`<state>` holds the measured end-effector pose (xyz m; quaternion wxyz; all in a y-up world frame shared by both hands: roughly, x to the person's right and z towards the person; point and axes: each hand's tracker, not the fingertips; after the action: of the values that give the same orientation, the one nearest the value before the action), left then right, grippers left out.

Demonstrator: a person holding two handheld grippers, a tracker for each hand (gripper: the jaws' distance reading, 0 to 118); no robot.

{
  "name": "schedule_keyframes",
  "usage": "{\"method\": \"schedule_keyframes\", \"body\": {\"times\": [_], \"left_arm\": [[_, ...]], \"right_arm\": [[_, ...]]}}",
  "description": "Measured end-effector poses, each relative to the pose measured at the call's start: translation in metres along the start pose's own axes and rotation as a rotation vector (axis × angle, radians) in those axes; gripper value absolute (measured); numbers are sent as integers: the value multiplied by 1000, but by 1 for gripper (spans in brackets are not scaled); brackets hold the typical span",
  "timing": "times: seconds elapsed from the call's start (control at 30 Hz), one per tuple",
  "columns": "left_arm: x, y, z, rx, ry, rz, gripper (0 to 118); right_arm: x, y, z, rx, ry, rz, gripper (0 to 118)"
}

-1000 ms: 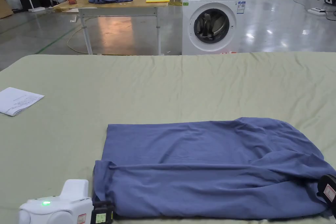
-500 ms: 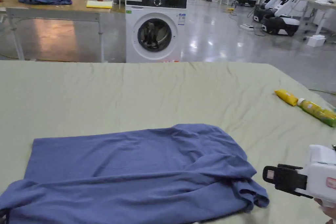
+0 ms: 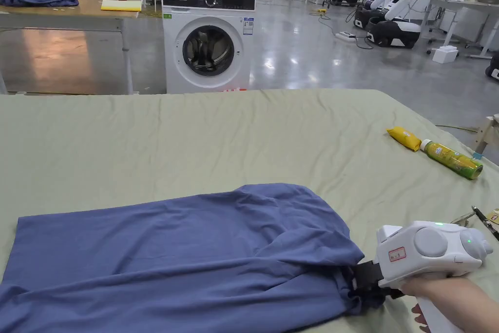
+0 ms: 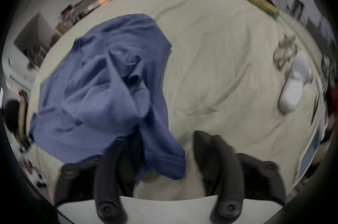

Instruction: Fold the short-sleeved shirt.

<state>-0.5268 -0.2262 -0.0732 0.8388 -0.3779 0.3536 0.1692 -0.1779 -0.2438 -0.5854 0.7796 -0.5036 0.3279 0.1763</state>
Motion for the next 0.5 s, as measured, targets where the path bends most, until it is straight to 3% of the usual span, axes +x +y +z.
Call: {"method": "schedule_keyframes", "body": {"times": [0.03, 0.07, 0.1, 0.2, 0.3, 0.37, 0.5], "left_arm": [[0, 0, -1, -8, -1, -2, 0], [-2, 0, -3, -11, 0, -2, 0], [-3, 0, -5, -19, -1, -3, 0], [-7, 1, -6, -25, -16, 13, 0], [-17, 12, 0, -27, -39, 30, 0], [-23, 20, 9, -17, -50, 19, 0], [-32, 30, 31, -11, -85, -22, 0]], "right_arm": [[-2, 0, 4, 12, 24, 24, 1], [-2, 0, 8, 13, 102, -20, 1], [-3, -1, 10, -19, 111, -22, 1], [-10, -6, 29, 54, 74, 45, 1], [1, -9, 50, 96, 65, -16, 1], [11, -13, 63, 76, 110, -65, 1], [24, -33, 96, 98, 125, -82, 1]]}}
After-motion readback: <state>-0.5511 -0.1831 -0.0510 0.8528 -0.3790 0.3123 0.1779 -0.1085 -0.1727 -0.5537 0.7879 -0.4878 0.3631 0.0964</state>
